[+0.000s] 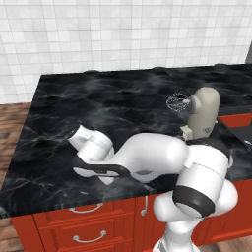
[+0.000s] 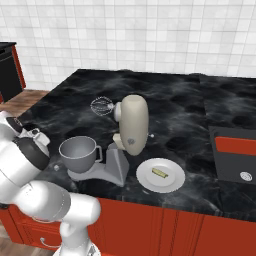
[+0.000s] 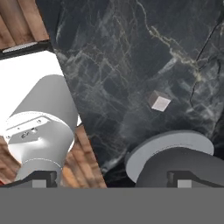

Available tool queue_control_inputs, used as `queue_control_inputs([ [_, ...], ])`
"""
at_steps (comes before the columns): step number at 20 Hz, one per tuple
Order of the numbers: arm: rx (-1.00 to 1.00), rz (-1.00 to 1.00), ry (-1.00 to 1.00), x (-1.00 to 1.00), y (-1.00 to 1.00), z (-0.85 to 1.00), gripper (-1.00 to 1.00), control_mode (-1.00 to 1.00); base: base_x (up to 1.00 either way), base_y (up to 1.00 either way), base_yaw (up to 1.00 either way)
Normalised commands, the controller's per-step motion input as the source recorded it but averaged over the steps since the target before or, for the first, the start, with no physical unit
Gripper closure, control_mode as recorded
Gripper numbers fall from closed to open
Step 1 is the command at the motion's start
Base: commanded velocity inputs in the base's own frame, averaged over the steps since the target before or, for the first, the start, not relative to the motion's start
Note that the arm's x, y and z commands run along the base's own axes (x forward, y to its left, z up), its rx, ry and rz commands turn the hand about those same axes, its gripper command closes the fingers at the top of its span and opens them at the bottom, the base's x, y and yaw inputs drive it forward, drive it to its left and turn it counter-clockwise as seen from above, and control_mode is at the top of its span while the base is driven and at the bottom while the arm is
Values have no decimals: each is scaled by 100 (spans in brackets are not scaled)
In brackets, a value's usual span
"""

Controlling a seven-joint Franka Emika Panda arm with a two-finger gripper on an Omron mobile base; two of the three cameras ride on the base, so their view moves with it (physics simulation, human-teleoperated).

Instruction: Add butter and sugar cubes to the stand mixer bowl and then turn on the stand mixer to begin making frosting.

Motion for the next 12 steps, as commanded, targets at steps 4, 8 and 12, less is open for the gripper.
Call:
queue_control_inputs([
  [4,-7,0,6,19,0,-17,-100,-100,0,0,0],
  [8,-7,0,2,22,0,-25,-100,-100,0,0,0],
  [12,-6,0,0,20,0,-15,-100,-100,0,0,0],
])
